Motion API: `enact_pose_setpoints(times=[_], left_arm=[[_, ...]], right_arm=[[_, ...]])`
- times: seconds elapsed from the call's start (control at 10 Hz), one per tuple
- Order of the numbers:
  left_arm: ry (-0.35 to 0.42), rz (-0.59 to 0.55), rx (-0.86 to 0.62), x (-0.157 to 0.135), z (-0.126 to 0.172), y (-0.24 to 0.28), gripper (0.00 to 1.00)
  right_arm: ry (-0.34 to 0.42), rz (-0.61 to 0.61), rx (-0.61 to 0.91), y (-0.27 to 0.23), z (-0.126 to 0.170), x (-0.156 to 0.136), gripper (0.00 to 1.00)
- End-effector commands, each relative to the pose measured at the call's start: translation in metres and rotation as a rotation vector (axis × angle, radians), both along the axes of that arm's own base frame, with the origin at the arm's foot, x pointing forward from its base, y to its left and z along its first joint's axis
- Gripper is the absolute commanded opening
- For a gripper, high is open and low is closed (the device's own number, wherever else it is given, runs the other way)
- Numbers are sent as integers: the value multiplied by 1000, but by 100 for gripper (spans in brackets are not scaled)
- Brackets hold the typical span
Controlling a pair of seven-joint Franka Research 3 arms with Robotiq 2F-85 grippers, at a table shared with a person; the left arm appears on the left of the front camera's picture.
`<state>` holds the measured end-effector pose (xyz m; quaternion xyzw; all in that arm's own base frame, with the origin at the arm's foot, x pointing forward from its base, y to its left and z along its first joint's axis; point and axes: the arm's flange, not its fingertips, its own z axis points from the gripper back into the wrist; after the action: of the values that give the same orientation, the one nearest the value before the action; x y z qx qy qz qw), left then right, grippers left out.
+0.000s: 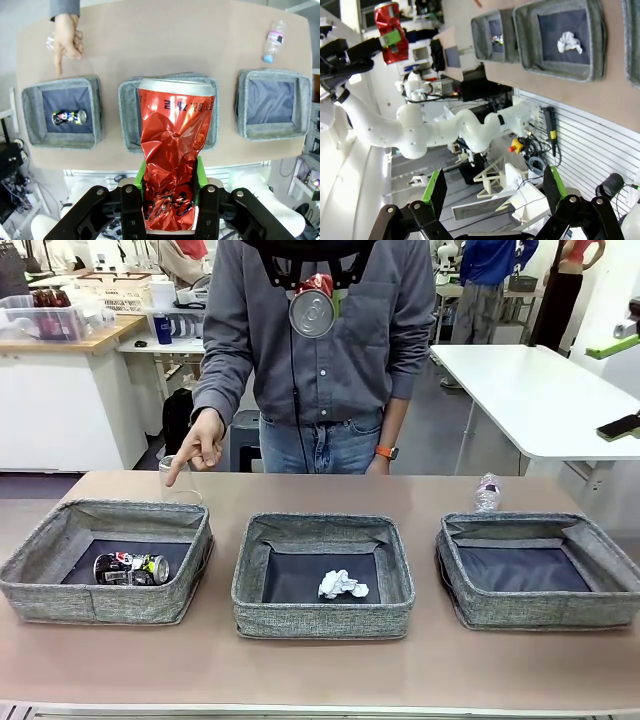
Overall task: Sort the waste into the appropriate baskets.
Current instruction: Place the picked waste into the Fabric basket indicated by the person.
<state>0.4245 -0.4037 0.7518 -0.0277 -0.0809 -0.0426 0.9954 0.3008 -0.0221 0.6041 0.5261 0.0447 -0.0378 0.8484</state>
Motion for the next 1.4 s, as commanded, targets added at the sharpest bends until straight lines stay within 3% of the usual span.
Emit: enact_pose_setpoints(times=[0.0,0.2,0.3,0.6,0.8,0.9,1.0,1.3], left_arm=[[-15,6,1,-3,2,3,36],[0,0,0,0,0,0,36],[-32,-65,9,-4,-18,14,36],[-88,-80,27,-20,-88,94,36],[-41,25,29,-31,-144,168,36],[5,23,-11,-35,-168,198,36],[5,96,86,-38,-189,221,36],[37,169,42,-42,-261,276,36]], right_arm=[[-16,-2,13,-1,3,2,100],[-16,-2,13,-1,3,2,100],[-16,-2,13,-1,3,2,100],[-16,-2,13,-1,3,2,100],[-16,-2,13,-1,3,2,100],[-16,-2,13,-1,3,2,100],[-16,-2,13,-1,3,2,100],[-16,-2,13,-1,3,2,100]])
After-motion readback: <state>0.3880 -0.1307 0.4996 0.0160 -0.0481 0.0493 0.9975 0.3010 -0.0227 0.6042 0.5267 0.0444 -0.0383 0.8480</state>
